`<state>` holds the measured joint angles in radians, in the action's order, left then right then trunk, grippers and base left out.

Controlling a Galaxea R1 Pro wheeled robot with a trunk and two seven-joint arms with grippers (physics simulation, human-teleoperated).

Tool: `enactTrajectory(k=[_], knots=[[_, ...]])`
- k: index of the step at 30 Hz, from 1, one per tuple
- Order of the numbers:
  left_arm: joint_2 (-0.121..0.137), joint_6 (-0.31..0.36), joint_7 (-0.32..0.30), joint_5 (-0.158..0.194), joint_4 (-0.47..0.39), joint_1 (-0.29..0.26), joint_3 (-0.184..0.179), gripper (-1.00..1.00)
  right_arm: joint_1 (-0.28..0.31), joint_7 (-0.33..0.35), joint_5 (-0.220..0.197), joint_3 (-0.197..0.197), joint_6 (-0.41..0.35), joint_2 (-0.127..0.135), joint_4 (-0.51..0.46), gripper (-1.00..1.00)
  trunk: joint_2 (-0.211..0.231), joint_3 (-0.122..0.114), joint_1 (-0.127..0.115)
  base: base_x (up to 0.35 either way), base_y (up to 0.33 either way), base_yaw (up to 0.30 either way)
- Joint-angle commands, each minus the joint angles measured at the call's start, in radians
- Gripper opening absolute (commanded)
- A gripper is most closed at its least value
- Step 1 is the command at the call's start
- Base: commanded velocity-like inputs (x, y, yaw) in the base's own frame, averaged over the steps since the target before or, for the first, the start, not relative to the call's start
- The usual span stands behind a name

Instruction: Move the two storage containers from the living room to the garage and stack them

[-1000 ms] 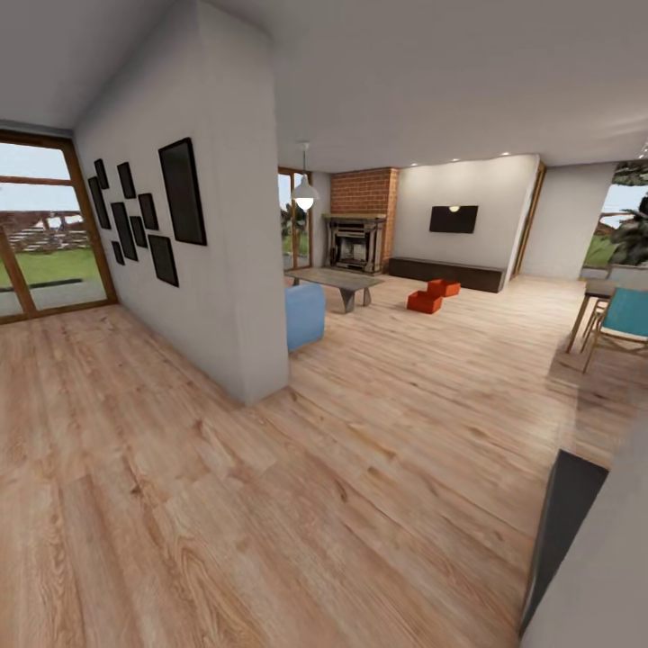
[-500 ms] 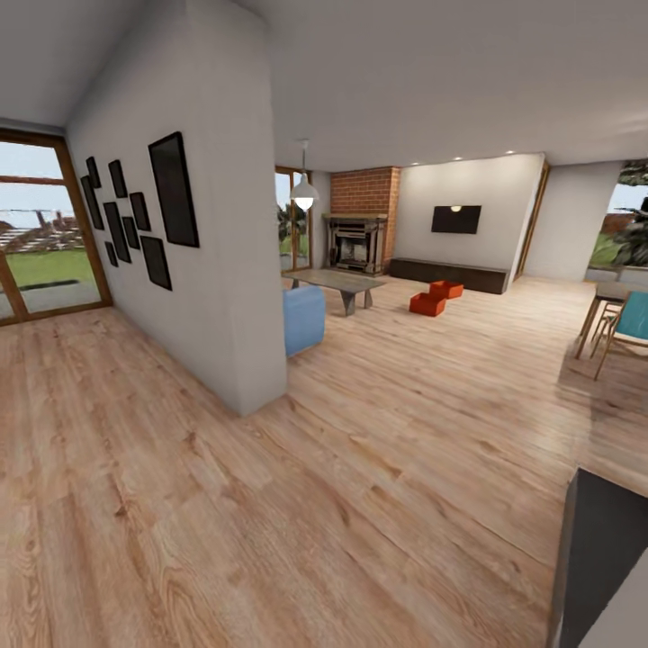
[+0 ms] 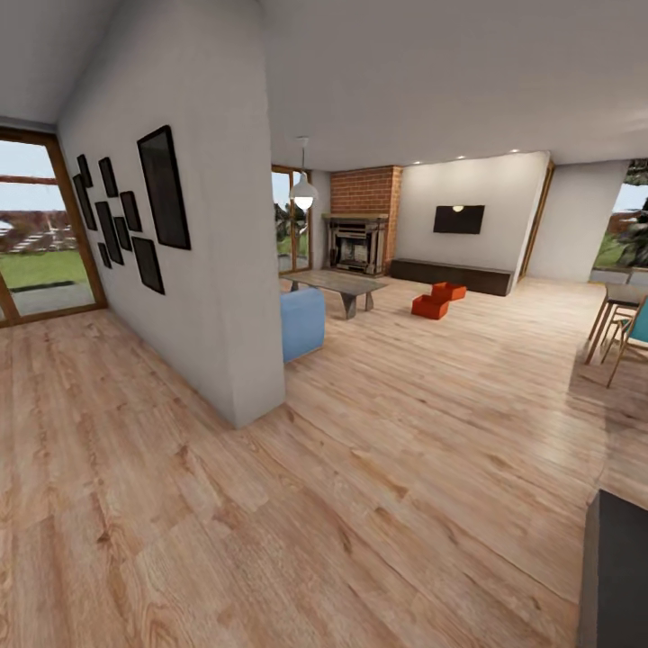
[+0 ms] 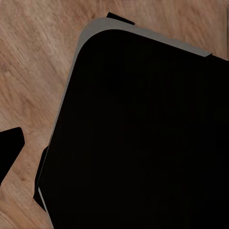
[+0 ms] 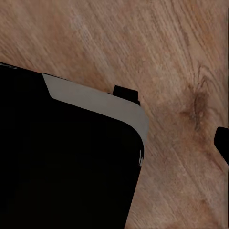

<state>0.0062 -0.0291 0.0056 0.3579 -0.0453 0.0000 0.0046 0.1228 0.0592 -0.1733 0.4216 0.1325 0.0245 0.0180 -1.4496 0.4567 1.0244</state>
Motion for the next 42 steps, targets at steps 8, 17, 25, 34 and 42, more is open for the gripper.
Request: enactTrajectory(k=[8, 17, 25, 34, 42], knots=[[0.0, -0.002, 0.001, 0.003, -0.001, 0.0, 0.0, 1.0, 0.001, 0.005, -0.011, 0.006, 0.005, 0.0, 0.002, 1.0, 0.0, 0.001, 0.001, 0.325, 0.0, 0.0], [0.0, -0.002, 0.001, 0.004, -0.001, 0.0, 0.0, 1.0, 0.001, 0.005, -0.011, 0.006, 0.005, 0.0, 0.002, 1.0, 0.0, 0.001, 0.001, 0.325, 0.0, 0.0], [0.0, -0.002, 0.001, 0.004, -0.001, 0.0, 0.0, 1.0, 0.0, 0.005, -0.011, 0.006, 0.005, 0.0, 0.002, 1.0, 0.0, 0.001, 0.001, 0.325, 0.0, 0.0], [0.0, -0.002, 0.001, 0.003, -0.001, 0.0, 0.0, 1.0, 0.001, 0.005, -0.011, 0.006, 0.005, 0.0, 0.002, 1.0, 0.0, 0.001, 0.001, 0.325, 0.0, 0.0], [-0.001, -0.003, 0.001, 0.0, -0.001, 0.0, -0.001, 1.0, 0.001, 0.005, -0.011, 0.006, 0.005, 0.0, 0.002, 1.0, 0.0, 0.001, 0.001, 0.325, 0.0, 0.0]])
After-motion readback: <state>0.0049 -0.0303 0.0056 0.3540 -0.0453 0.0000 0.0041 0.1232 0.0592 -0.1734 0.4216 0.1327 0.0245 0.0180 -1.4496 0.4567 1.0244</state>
